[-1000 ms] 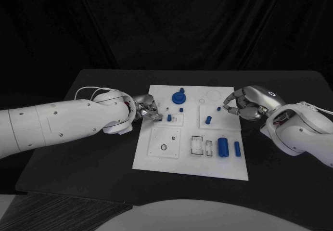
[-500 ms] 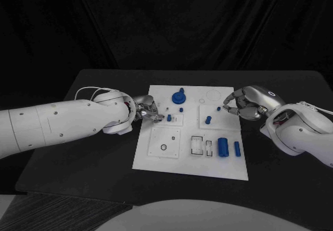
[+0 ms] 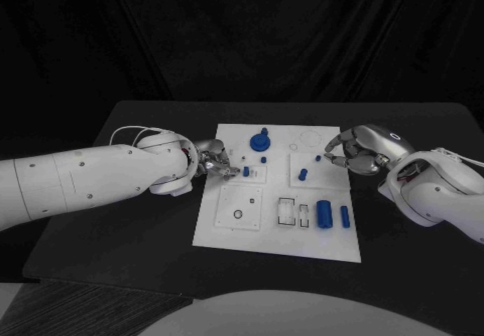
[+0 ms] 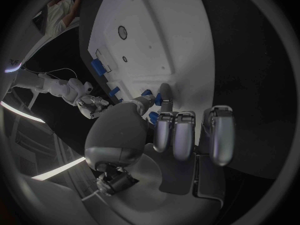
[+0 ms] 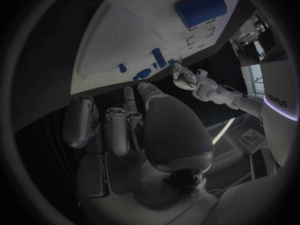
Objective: Assemble the parts on the task board
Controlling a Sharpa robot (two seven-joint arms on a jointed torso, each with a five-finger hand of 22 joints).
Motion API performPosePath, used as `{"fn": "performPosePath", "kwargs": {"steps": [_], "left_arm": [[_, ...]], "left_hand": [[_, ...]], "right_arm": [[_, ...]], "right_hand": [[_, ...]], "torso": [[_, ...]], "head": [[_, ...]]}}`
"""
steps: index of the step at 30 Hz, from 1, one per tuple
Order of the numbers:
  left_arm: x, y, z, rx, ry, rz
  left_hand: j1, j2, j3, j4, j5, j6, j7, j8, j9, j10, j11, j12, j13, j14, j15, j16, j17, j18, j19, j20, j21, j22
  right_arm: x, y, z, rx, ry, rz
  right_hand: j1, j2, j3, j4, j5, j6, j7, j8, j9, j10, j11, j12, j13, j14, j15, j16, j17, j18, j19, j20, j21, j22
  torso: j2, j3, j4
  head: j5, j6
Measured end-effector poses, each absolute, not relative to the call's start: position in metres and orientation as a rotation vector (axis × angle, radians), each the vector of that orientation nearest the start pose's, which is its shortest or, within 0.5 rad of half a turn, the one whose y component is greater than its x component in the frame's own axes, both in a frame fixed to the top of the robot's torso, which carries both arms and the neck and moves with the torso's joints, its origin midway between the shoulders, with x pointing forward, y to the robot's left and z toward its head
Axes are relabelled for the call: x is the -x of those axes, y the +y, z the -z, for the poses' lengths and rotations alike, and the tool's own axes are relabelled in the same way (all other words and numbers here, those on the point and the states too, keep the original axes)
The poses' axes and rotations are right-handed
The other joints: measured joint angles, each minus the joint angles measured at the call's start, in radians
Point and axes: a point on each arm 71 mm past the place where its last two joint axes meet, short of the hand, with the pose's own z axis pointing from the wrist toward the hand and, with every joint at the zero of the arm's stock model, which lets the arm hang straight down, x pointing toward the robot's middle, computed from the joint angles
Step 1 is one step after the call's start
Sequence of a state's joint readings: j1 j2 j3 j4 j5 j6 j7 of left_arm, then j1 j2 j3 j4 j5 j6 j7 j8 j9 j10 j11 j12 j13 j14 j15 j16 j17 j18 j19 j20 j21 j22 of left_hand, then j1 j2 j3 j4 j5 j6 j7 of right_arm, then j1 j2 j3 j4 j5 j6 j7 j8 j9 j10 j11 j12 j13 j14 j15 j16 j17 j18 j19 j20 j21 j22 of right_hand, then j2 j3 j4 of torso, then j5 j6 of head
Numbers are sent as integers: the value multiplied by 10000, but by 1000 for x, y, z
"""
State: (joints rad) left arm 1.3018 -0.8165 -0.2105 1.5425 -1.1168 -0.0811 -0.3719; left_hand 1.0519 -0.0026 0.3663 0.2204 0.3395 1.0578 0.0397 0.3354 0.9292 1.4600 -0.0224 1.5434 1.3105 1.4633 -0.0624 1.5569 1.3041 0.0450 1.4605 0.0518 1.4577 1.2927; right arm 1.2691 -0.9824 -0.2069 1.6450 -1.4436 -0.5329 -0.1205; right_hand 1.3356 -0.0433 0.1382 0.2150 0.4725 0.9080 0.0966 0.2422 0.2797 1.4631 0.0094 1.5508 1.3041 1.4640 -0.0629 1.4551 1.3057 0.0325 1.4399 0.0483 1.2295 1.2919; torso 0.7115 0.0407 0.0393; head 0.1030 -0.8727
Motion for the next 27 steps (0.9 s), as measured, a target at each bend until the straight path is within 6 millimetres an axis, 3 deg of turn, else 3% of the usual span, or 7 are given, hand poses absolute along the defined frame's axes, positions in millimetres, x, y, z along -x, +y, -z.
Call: {"fn": "performPosePath", "kwargs": {"steps": [4,8,18,20,27], "left_arm": [[-473,199,224,924,21545,5019],[-473,199,224,893,21614,4987],[-474,199,225,842,21757,4899],[-474,200,225,834,21781,4884],[-474,200,226,797,21842,4867]], "left_hand": [[-5,5,-385,384,-228,-4,-2,277,36,0,0,-2,0,0,0,0,0,0,0,0,0,0],[-71,69,-598,596,-230,-7,-2,630,291,16,16,-2,0,0,0,0,0,0,0,0,-3,0],[-473,259,-730,716,-344,-152,-38,1095,663,12,14,-2,0,0,1,0,0,0,0,2,-118,0],[-478,264,-1088,635,-344,-206,-86,1274,894,12,14,-2,0,0,1,0,0,0,1,2,-118,0],[-473,261,-1083,637,-343,-421,-160,1875,1460,12,14,-2,0,0,1,0,0,0,0,1,-118,0]], "right_arm": [[-452,-238,190,960,15695,-6005],[-452,-238,190,960,15695,-6005],[-452,-238,190,960,15693,-6006],[-452,-238,190,960,15694,-6005],[-452,-239,190,960,15698,-5993]], "right_hand": [[0,0,0,0,0,0,0,0,0,0,0,0,0,0,0,0,0,1,0,0,0,0],[0,0,0,0,0,-1,1,0,-1,0,0,0,0,0,0,0,0,0,0,0,0,0],[0,0,0,0,0,-1,1,0,-2,0,0,0,0,-1,1,0,0,0,0,0,0,0],[0,0,0,0,0,-1,1,0,-2,0,1,0,0,-1,1,0,0,0,0,0,0,0],[0,0,0,0,0,-1,1,0,-3,1,1,0,0,-2,2,0,0,1,0,0,0,0]], "torso": [[-3,0,0],[-3,1,1],[1,3,1],[1,3,1],[4,2,1]], "head": [[-7,0],[-8,0],[-10,0],[-12,0],[-4,0]]}}
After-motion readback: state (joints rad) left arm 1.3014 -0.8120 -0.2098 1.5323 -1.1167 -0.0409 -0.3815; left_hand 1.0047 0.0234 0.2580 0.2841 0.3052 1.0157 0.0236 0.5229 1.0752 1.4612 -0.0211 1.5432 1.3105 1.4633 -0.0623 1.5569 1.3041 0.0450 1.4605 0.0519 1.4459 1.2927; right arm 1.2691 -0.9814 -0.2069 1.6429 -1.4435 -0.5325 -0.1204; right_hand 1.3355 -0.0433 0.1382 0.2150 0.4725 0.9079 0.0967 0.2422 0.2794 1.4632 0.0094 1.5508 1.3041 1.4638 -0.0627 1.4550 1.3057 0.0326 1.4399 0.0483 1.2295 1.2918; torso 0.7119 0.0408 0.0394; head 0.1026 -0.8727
